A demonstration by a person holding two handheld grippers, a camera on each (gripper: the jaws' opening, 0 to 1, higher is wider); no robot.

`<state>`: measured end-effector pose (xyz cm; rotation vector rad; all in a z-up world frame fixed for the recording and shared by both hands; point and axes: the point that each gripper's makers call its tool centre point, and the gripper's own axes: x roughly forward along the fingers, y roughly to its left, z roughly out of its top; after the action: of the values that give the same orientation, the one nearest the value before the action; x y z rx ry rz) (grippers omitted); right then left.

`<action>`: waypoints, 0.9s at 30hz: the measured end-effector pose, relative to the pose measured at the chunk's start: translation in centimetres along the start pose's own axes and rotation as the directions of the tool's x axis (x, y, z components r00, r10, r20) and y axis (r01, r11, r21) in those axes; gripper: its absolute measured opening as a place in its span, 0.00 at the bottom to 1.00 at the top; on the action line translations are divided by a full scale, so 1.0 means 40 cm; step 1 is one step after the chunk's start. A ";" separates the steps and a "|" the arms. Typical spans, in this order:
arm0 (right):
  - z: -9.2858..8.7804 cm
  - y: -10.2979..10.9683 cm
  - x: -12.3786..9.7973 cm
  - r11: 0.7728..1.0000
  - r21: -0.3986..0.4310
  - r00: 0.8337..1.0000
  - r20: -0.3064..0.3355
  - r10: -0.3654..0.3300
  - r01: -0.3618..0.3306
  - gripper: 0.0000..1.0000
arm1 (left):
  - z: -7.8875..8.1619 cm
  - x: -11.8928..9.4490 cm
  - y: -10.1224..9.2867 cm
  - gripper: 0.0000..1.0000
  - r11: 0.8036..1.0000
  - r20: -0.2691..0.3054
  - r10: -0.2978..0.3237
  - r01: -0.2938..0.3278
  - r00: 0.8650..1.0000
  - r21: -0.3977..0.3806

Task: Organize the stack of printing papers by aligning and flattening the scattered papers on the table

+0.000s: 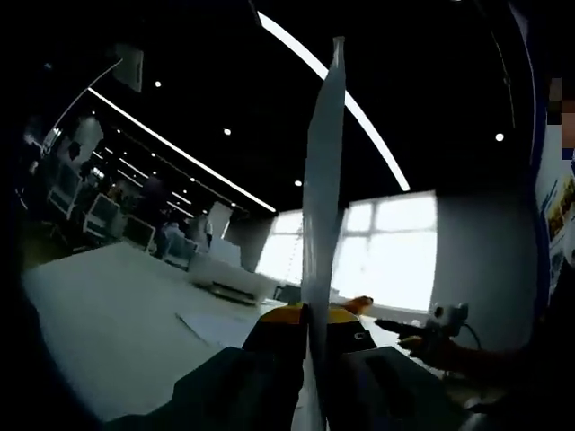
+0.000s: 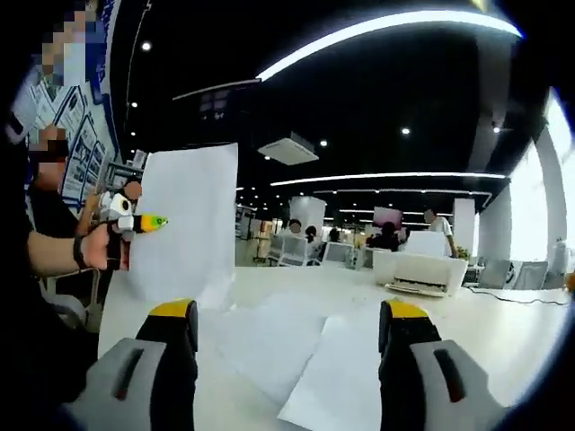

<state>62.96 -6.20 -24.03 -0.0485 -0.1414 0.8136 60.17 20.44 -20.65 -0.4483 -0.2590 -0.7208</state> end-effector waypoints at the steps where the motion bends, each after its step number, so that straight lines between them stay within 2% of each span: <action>1: 0.005 0.000 -0.002 1.000 0.025 1.000 0.030 0.008 -0.009 0.72 | -0.003 -0.002 0.003 0.06 1.000 0.007 -0.004 0.004 1.000 -0.012; 4: 0.009 -0.001 -0.010 0.990 0.142 0.993 0.118 0.009 -0.026 0.71 | -0.012 -0.007 0.020 0.06 1.000 0.025 0.004 -0.003 1.000 -0.029; 5: 0.001 -0.005 -0.011 0.983 0.182 0.991 0.131 0.002 -0.025 0.72 | -0.017 -0.009 0.032 0.06 0.999 0.026 0.013 -0.012 1.000 -0.041; 6: -0.013 -0.014 -0.010 0.979 0.204 0.994 0.113 -0.009 -0.014 0.73 | -0.022 -0.011 0.038 0.06 0.999 0.026 0.020 -0.019 0.999 -0.047; 7: -0.024 -0.020 -0.012 0.982 0.187 0.999 0.049 -0.018 0.009 0.73 | -0.025 -0.013 0.045 0.06 0.998 0.025 0.027 -0.025 0.999 -0.050; 9: -0.007 -0.032 -0.012 0.986 0.160 0.994 0.098 -0.051 0.035 0.72 | -0.034 -0.016 0.059 0.06 0.998 0.020 0.040 -0.039 0.999 -0.056; 10: -0.008 -0.029 -0.014 0.986 0.164 0.994 0.097 -0.053 0.036 0.73 | -0.033 -0.016 0.060 0.06 0.997 0.021 0.042 -0.041 0.999 -0.061; 12: -0.010 -0.026 -0.016 0.985 0.164 0.995 0.085 -0.057 0.042 0.73 | -0.024 -0.015 0.061 0.06 0.997 0.040 0.040 -0.038 0.998 -0.064; 17: -0.034 -0.016 -0.010 0.985 0.163 0.998 0.027 -0.064 0.059 0.71 | -0.029 -0.013 0.075 0.06 0.995 0.038 0.053 -0.050 0.998 -0.086; 22: -0.054 0.001 -0.002 0.994 0.100 0.999 -0.021 -0.044 0.046 0.71 | -0.027 -0.017 0.073 0.06 0.997 0.045 0.051 -0.049 0.998 -0.060; 27: -0.071 0.014 0.004 0.999 0.048 0.998 -0.055 -0.024 0.026 0.71 | -0.028 -0.018 0.082 0.07 0.996 0.042 0.060 -0.056 0.997 -0.072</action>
<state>63.07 -5.65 -26.87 -0.0230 -0.0712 0.7895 61.98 22.51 -22.91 -0.5375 -0.2613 -0.6653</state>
